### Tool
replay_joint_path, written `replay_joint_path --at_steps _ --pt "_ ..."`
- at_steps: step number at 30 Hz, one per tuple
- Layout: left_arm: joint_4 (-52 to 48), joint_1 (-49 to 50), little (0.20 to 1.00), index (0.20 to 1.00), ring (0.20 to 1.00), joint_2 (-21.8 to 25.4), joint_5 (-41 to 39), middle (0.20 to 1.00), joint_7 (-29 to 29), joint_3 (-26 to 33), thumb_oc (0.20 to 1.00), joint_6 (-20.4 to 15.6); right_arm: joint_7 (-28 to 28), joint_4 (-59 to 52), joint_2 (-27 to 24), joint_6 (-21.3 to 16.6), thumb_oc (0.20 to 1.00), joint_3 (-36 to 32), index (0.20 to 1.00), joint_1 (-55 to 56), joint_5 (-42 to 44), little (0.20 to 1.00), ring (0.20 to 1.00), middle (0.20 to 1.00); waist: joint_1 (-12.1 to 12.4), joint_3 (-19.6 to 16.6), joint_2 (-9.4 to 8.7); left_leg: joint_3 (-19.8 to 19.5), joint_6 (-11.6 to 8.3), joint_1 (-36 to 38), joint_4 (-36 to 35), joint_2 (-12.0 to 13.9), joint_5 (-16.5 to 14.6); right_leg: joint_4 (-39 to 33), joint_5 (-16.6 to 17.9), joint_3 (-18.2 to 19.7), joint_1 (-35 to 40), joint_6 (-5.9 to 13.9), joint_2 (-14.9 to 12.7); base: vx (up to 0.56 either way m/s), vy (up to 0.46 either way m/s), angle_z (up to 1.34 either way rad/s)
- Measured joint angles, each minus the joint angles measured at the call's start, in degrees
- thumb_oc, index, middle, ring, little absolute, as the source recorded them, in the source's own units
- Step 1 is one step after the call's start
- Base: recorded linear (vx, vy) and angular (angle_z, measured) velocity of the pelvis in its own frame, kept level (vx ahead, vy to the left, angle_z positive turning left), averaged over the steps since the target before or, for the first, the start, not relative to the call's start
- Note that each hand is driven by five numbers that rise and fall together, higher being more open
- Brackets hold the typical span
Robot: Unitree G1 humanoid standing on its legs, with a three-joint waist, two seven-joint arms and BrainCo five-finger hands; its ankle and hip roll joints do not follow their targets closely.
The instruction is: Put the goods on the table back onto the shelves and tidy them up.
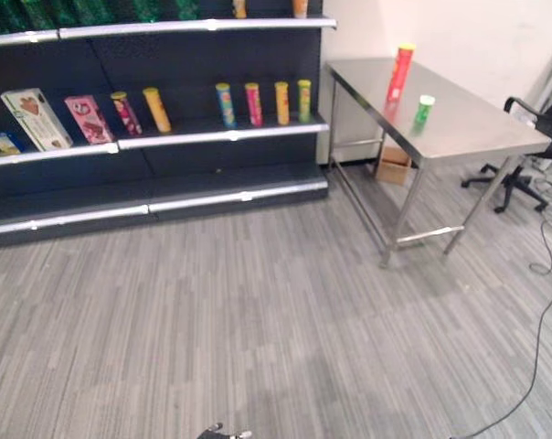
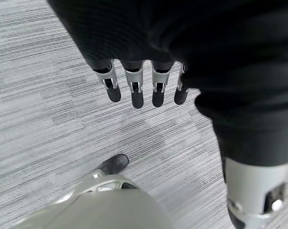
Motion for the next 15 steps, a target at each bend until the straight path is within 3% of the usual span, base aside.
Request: replay_joint_path --at_steps 4,15 --pt "-0.4 -0.4 1.000 1.000 1.000 0.3 0.1 1.000 0.0 0.1 1.000 0.0 0.0 0.0 0.0 0.1 1.000 0.0 1.000 -0.1 0.0 1.000 1.000 1.000 -0.1 0.7 0.85 0.1 0.02 0.6 -0.8 -0.2 0.0 -1.8 0.7 0.1 1.1 0.03 0.1 0.00 0.000 0.00" --pt "-0.5 -0.4 1.000 1.000 1.000 1.0 0.6 1.000 0.1 0.1 1.000 0.0 0.0 -0.1 0.1 0.1 1.000 0.0 1.000 -0.4 0.0 1.000 1.000 1.000 -0.1 1.5 -0.33 1.0 -0.09 2.1 -1.8 -0.3 0.1 -2.3 0.8 0.7 2.0 0.09 0.2 0.00 0.010 -0.03"
